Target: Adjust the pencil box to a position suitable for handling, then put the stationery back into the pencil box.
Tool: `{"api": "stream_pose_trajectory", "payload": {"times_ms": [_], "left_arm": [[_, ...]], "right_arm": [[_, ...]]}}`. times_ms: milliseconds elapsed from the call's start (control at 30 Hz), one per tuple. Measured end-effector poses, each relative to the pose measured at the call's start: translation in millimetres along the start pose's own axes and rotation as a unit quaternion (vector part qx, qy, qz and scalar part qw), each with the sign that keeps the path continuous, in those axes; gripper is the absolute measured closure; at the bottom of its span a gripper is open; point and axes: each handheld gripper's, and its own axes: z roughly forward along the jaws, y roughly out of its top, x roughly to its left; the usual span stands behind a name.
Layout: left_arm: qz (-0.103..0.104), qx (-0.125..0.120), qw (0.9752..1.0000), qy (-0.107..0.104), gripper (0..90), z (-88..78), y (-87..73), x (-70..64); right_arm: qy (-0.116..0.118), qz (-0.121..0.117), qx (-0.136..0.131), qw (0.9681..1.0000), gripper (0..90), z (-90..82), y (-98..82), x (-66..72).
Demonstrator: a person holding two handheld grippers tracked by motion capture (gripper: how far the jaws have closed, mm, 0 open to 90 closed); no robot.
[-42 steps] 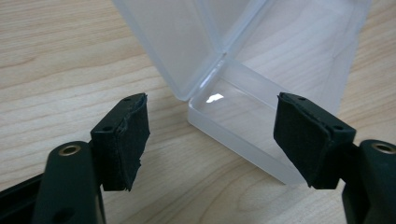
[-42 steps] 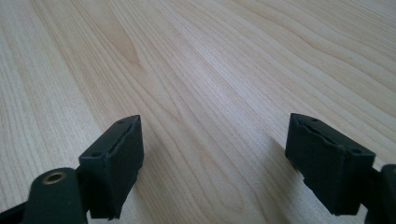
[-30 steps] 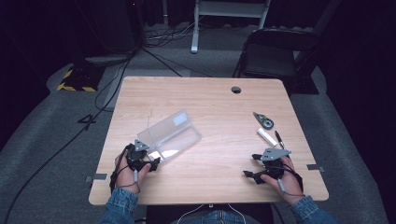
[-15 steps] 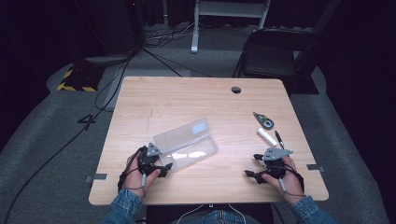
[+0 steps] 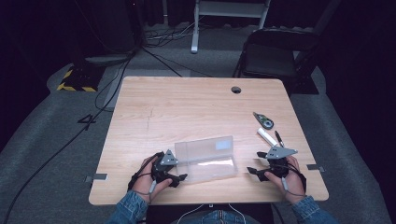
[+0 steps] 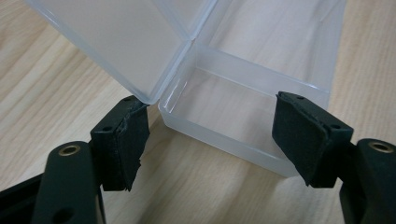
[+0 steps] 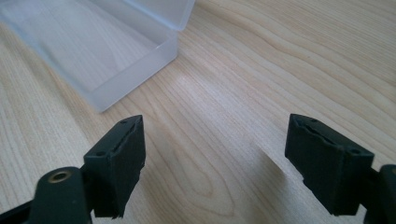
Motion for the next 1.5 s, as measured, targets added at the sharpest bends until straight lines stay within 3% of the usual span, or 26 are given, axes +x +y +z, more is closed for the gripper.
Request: {"api": "stream_pose_trajectory", "payload": {"times_ms": [167, 267, 333, 400, 467, 633, 833, 933, 1033, 1133, 1233, 1300, 1433, 1500], "left_arm": [[0.011, 0.0, 0.9999, -0.01, 26.4, 2.5, 1.8, -3.4], [0.004, -0.004, 1.0, -0.008, 22.2, 2.4, 2.7, -2.6], [-0.015, -0.026, 0.9995, -0.011, 21.9, -2.0, 3.5, -0.6], [-0.018, -0.036, 0.9991, -0.013, 22.1, -4.2, 3.9, 0.9], [-0.034, -0.058, 0.9977, -0.011, 22.1, -9.0, 4.4, 3.5], [-0.039, -0.055, 0.9977, -0.002, 20.9, -13.4, 3.0, 9.2], [-0.048, -0.075, 0.9959, 0.016, 20.8, -25.4, 2.9, 14.0], [-0.042, -0.072, 0.9959, 0.036, 21.2, -29.2, 2.3, 14.9], [-0.043, -0.082, 0.9949, 0.039, 21.3, -34.6, 0.0, 16.5], [-0.039, -0.093, 0.993, 0.062, 21.5, -44.5, -4.0, 18.4], [-0.042, -0.106, 0.9894, 0.09, 22.1, -54.2, -8.1, 22.1], [-0.06, -0.109, 0.9867, 0.104, 22.0, -57.8, -11.8, 26.5], [-0.073, -0.1, 0.9844, 0.126, 22.0, -60.2, -17.6, 33.5], [-0.096, -0.085, 0.9798, 0.153, 22.7, -61.3, -24.3, 39.7]], "right_arm": [[-0.002, 0.003, -0.002, 1.0, 20.8, -1.4, -0.2, -1.2], [-0.001, 0.002, -0.002, 1.0, 20.9, -0.7, 0.2, -2.1], [-0.003, 0.001, -0.003, 1.0, 20.9, -1.1, 0.0, -2.2], [-0.004, 0.002, -0.005, 1.0, 20.9, -2.1, -0.3, -1.9], [-0.006, 0.003, -0.005, 1.0, 20.9, -2.7, -0.9, -2.2], [-0.007, 0.007, -0.004, 0.9999, 20.9, -3.7, -2.2, -3.1], [-0.013, 0.006, -0.008, 0.9999, 21.5, -6.6, -3.4, -3.4], [-0.014, 0.006, -0.008, 0.9998, 21.5, -7.5, -3.5, -4.2], [-0.015, 0.008, -0.01, 0.9998, 21.6, -7.1, -3.4, -5.1], [-0.012, 0.007, -0.013, 0.9998, 21.8, -7.3, -3.5, -5.0], [-0.014, 0.006, -0.016, 0.9997, 22.1, -10.3, -3.3, -4.2], [-0.018, 0.004, -0.019, 0.9997, 22.1, -12.7, -1.2, -4.9], [-0.034, -0.012, -0.024, 0.999, 23.6, -19.0, 4.4, -9.6], [-0.037, -0.004, -0.032, 0.9988, 23.5, -22.2, 7.3, -13.3]]}}
